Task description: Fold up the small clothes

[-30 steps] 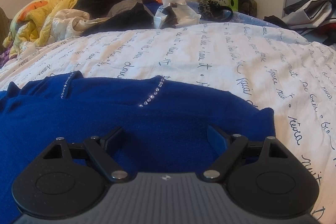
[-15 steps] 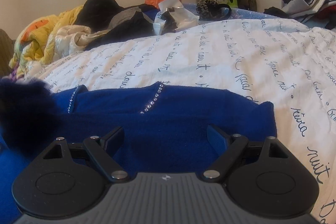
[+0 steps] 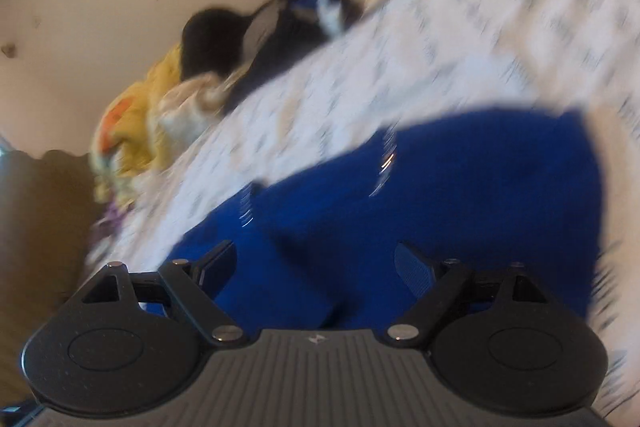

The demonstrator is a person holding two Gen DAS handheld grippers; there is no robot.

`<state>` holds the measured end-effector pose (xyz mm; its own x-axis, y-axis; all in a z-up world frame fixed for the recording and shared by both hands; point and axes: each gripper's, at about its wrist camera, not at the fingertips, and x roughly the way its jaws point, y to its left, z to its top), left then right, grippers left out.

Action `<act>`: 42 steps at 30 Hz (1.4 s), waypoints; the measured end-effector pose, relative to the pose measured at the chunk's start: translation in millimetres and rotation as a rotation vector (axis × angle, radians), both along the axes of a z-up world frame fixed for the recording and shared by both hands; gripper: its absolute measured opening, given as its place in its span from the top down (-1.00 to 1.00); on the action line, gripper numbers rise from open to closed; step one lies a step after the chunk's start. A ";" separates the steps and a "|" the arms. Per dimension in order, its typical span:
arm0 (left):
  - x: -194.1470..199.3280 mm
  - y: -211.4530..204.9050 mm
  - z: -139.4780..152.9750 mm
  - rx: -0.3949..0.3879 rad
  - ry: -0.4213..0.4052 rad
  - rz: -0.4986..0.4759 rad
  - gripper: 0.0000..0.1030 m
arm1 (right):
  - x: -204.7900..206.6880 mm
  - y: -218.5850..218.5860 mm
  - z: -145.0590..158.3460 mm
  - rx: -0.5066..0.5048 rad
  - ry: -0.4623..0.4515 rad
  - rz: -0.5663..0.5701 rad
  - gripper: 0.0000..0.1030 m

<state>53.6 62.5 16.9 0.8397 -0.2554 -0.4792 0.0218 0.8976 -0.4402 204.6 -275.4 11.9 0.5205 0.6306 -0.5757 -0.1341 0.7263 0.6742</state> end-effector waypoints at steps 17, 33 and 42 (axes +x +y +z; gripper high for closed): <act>2.8 -3.6 1.6 -0.010 0.001 0.019 -1.00 | -2.5 28.9 40.0 -0.168 -0.103 0.100 0.83; 1.9 -2.0 1.3 -0.021 -0.003 0.026 -1.00 | 13.1 -117.7 23.3 -0.121 0.069 -0.118 0.37; 1.7 -1.9 1.0 -0.018 -0.002 0.026 -1.00 | 18.1 -78.5 5.6 -0.185 0.044 -0.055 0.70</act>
<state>55.2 60.6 17.9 0.8471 -0.2423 -0.4729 0.0000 0.8900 -0.4559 222.7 -353.9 17.5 0.5229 0.4834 -0.7020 -0.0642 0.8436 0.5331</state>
